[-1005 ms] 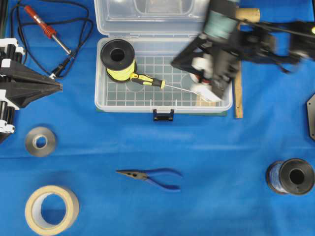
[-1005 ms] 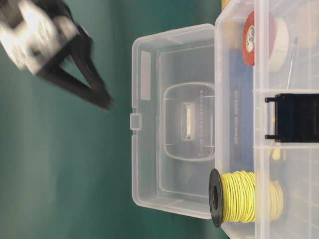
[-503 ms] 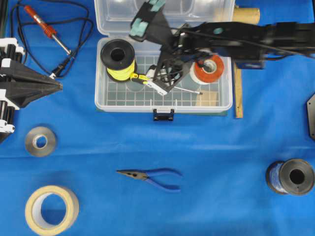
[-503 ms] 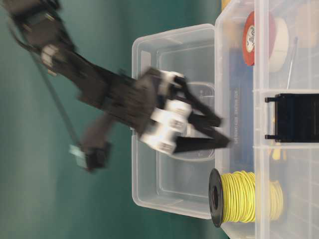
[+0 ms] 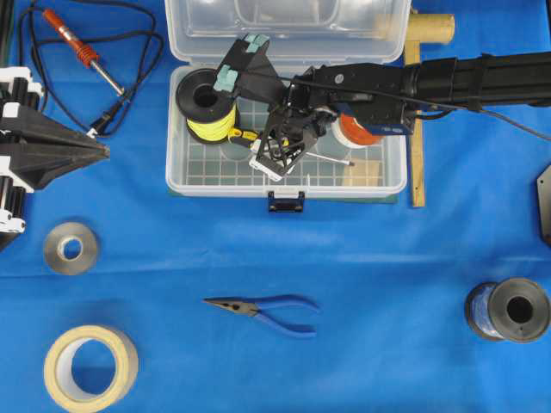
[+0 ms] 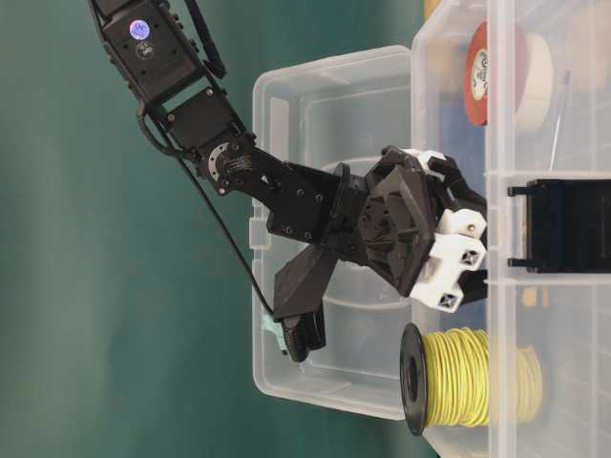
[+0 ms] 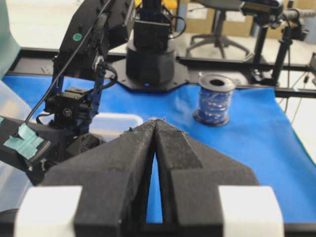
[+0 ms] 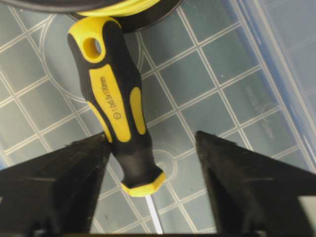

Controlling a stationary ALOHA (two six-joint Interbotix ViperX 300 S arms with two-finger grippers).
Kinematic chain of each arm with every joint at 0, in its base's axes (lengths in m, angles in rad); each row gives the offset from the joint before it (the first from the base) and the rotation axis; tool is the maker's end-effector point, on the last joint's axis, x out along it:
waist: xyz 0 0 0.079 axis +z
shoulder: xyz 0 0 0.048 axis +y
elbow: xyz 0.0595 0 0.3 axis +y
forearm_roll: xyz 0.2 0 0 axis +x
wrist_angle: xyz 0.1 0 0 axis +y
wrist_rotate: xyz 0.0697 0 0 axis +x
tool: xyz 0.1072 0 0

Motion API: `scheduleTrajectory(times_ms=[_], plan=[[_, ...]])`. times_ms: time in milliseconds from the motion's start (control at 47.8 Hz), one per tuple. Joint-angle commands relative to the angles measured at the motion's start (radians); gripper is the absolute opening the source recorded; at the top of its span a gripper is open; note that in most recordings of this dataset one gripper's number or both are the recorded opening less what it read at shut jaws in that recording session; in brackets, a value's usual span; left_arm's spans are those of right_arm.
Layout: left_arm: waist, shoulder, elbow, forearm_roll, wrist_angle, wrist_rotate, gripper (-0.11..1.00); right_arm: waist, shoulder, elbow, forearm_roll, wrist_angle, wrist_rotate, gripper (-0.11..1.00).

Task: Pick the screwdriver from the toolbox among several items.
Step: 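Lower the right gripper and close it on the screwdriver handle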

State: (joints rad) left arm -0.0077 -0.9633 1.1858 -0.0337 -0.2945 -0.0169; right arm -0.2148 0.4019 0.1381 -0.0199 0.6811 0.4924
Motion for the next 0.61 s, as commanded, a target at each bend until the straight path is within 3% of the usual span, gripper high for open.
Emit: scheduleTrajectory(times_ms=[0,126,335,586], plan=[[0.006,0.006,-0.009,-0.002,-0.005,0.002,0.0,0.012,-0.02,-0.021,0.003,-0.012,-0.002,0.58],[0.009,0.0,-0.009,-0.002,-0.003,0.002,0.0,0.014,-0.026,-0.021,0.005,-0.009,-0.006,0.25],[0.014,-0.003,-0.008,-0.002,0.005,0.002,0.0,0.015,-0.121,-0.011,-0.006,0.009,-0.003,0.25],[0.023,-0.005,-0.005,-0.003,0.008,0.002,0.0,0.058,-0.327,-0.02,-0.017,0.172,0.008,0.25]])
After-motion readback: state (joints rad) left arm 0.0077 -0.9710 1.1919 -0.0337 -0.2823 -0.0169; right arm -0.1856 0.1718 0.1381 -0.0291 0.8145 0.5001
